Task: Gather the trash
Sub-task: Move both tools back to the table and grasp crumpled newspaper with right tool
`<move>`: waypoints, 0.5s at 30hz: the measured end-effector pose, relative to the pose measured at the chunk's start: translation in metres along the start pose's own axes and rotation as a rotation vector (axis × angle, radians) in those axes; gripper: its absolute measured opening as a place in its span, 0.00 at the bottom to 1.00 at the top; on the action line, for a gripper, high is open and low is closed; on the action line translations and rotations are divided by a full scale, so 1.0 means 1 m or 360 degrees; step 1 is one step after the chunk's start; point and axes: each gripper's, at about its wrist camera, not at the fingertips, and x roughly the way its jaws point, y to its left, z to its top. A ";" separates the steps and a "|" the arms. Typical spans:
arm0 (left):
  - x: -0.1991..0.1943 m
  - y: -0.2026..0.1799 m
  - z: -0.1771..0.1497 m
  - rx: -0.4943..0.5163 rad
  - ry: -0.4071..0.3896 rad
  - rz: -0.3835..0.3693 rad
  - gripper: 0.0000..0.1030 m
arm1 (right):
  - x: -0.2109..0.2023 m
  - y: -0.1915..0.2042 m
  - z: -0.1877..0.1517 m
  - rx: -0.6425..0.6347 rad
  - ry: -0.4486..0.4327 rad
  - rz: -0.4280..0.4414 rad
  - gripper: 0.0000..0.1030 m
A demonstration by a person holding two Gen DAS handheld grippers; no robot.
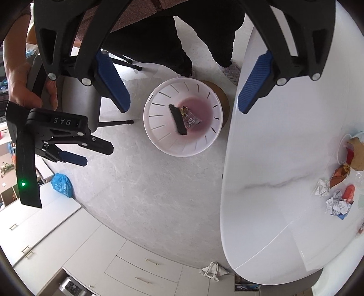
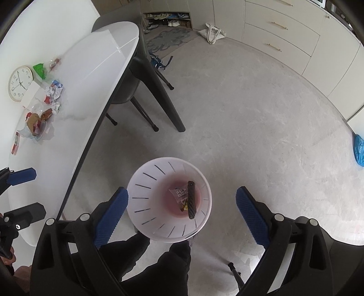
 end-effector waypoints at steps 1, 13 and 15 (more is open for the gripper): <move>0.002 -0.002 0.001 -0.0004 -0.0002 0.0004 0.89 | 0.000 0.002 0.000 -0.0003 -0.0002 0.0001 0.92; -0.021 0.026 -0.006 -0.0201 -0.0078 0.0096 0.89 | -0.008 0.038 0.009 -0.0111 -0.0046 -0.0002 0.92; -0.029 0.040 -0.009 -0.0271 -0.0104 0.0125 0.89 | -0.010 0.049 0.013 -0.0143 -0.0064 0.0007 0.92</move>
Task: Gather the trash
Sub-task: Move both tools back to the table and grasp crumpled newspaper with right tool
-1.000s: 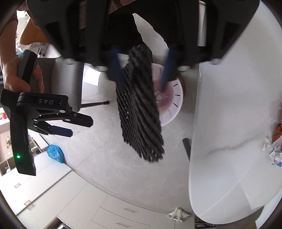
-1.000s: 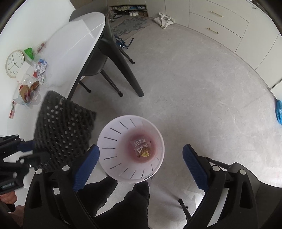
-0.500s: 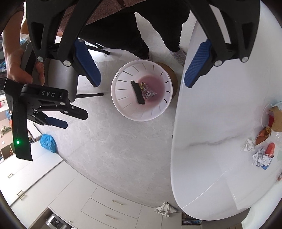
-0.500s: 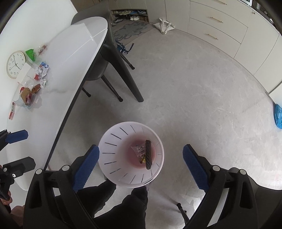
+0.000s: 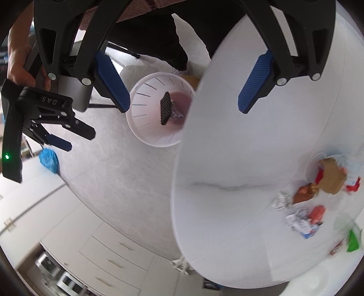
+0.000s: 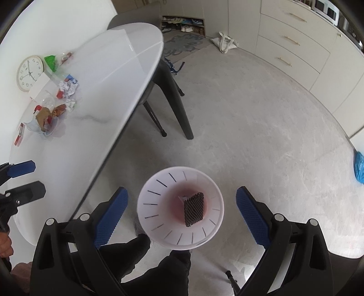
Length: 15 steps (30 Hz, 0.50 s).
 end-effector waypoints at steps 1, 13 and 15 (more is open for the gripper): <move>-0.004 0.008 0.000 -0.0035 -0.0017 0.0015 0.89 | -0.001 0.008 0.004 -0.0022 -0.0010 0.0006 0.92; -0.050 0.133 -0.017 -0.0441 -0.0186 0.0245 0.91 | 0.017 0.125 0.060 -0.0339 -0.0083 0.0174 0.96; -0.055 0.153 -0.020 -0.0499 -0.0201 0.0285 0.91 | 0.026 0.146 0.072 -0.0399 -0.0078 0.0200 0.96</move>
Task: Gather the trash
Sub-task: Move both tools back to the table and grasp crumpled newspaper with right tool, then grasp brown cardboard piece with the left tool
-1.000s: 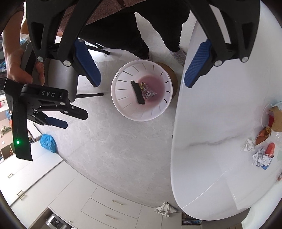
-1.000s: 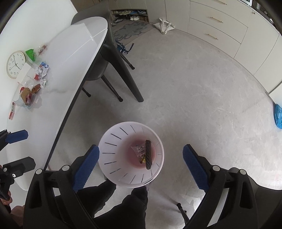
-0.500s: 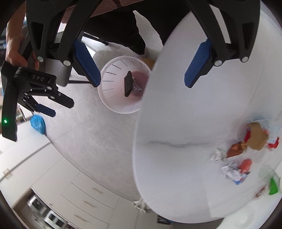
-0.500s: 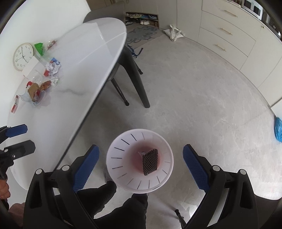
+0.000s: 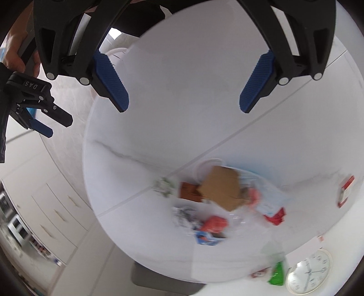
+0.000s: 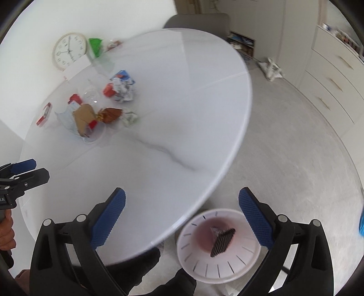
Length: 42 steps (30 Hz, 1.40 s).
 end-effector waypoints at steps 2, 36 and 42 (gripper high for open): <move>0.001 0.015 0.006 -0.0049 -0.0013 0.0021 0.91 | 0.014 0.016 0.017 -0.0052 0.0007 0.0024 0.96; 0.120 0.068 0.117 -0.0574 0.0128 0.0059 0.78 | 0.112 0.051 0.116 -0.0320 0.0099 0.0248 0.27; 0.129 0.075 0.115 -0.0666 0.0179 0.0009 0.53 | 0.103 0.044 0.111 -0.0296 0.0107 0.0259 0.29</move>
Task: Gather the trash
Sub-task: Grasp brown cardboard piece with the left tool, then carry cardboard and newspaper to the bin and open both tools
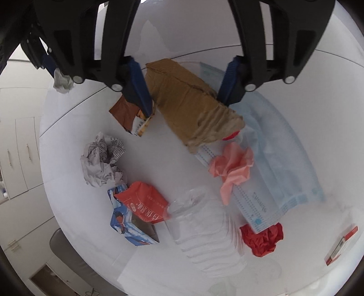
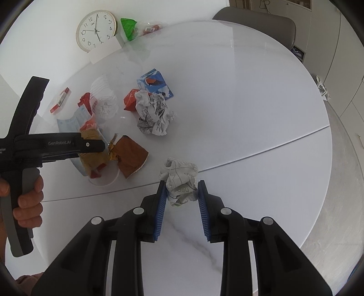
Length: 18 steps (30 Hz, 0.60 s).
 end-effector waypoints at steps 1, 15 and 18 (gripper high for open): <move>-0.001 0.001 -0.001 0.0000 -0.0005 -0.0009 0.51 | -0.001 -0.001 -0.002 0.0005 0.0004 0.0000 0.29; -0.063 0.001 -0.027 0.0177 -0.0138 -0.0210 0.43 | -0.027 0.002 -0.024 0.0059 -0.0065 0.0005 0.29; -0.077 -0.007 -0.040 0.0293 -0.0141 -0.0241 0.43 | -0.041 0.002 -0.035 0.0067 -0.0089 -0.0016 0.29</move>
